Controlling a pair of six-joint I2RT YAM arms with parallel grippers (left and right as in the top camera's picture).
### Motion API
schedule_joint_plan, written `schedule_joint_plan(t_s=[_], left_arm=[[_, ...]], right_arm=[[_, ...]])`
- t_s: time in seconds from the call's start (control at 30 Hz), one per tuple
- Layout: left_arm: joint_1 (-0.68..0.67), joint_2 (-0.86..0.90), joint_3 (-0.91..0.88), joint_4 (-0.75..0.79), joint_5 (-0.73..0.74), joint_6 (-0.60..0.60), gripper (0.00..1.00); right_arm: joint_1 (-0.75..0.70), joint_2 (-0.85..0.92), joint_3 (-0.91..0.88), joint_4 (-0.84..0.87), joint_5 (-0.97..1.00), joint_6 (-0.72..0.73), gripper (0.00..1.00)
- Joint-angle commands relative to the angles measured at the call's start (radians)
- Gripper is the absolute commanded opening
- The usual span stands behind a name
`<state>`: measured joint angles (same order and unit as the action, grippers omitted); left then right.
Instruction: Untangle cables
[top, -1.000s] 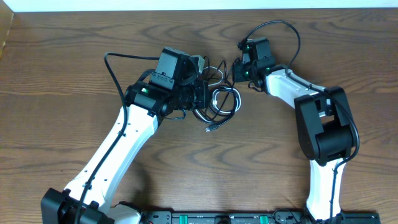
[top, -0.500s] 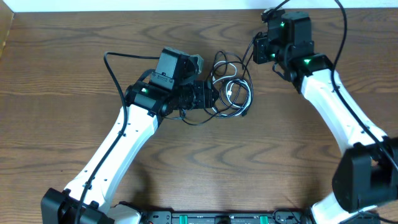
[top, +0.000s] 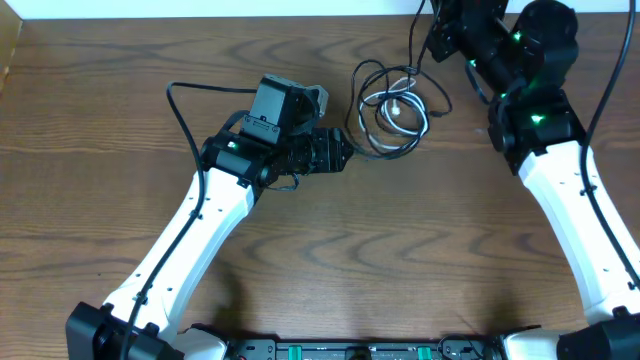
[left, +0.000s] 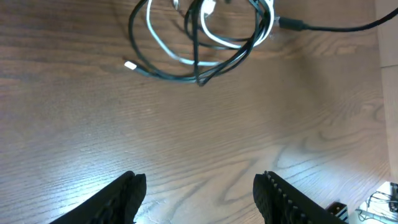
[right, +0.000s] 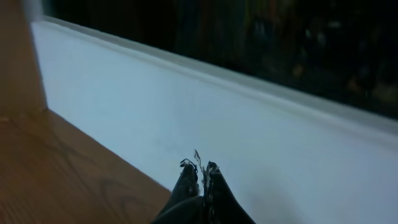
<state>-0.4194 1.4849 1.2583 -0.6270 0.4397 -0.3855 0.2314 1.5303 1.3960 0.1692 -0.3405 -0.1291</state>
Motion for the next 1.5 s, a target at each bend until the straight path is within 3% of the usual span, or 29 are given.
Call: schedule_joint_plan(t_s=[0.0,0.2,0.33,0.57,0.7,0.73,0.77,0.8,0.87,0.9,1.03,1.2,1.37,1.47], left_arm=[[0.004,0.008,0.008,0.000,-0.013,0.030,0.61],[0.004,0.008,0.008,-0.020,-0.188,0.029,0.61],[0.004,0.008,0.008,-0.008,-0.206,0.029,0.61],[0.004,0.009,0.008,0.016,-0.229,0.060,0.61],[0.004,0.010,0.008,0.014,-0.229,0.060,0.61],[0.004,0.010,0.008,0.014,-0.229,0.060,0.62],[0.004,0.010,0.008,0.014,-0.229,0.060,0.62],[0.004,0.010,0.008,0.013,-0.229,0.064,0.62],[0.004,0.010,0.008,0.010,-0.229,0.063,0.62],[0.004,0.010,0.008,0.006,-0.229,0.063,0.62],[0.004,0.010,0.008,0.003,-0.229,0.082,0.62],[0.004,0.010,0.025,-0.027,-0.220,0.165,0.62],[0.004,0.045,0.184,-0.170,-0.212,0.231,0.62],[0.003,0.174,0.353,-0.290,-0.212,0.334,0.61]], right_arm=[[0.005,-0.020,0.010,-0.046,-0.085,-0.039,0.01],[0.013,0.013,0.010,-0.500,-0.086,0.047,0.01],[0.034,0.091,0.010,-0.723,-0.089,0.090,0.01],[0.100,0.346,0.010,-0.838,-0.200,0.387,0.01],[0.222,0.542,0.010,-0.793,-0.416,0.391,0.02],[0.239,0.550,0.010,-0.793,-0.430,0.391,0.06],[0.258,0.539,0.016,-0.792,-0.425,0.391,0.21],[0.261,0.533,0.022,-0.794,-0.420,0.391,0.29],[0.263,0.472,0.059,-0.828,-0.332,0.391,0.59],[0.260,0.425,0.076,-0.850,-0.253,0.391,0.65],[0.249,0.273,0.083,-0.865,-0.052,0.393,0.75],[0.144,0.229,0.082,-0.874,-0.025,0.448,0.86],[-0.018,0.245,0.082,-0.874,-0.025,0.447,0.89],[-0.129,0.256,0.081,-0.888,-0.033,0.451,0.92]])
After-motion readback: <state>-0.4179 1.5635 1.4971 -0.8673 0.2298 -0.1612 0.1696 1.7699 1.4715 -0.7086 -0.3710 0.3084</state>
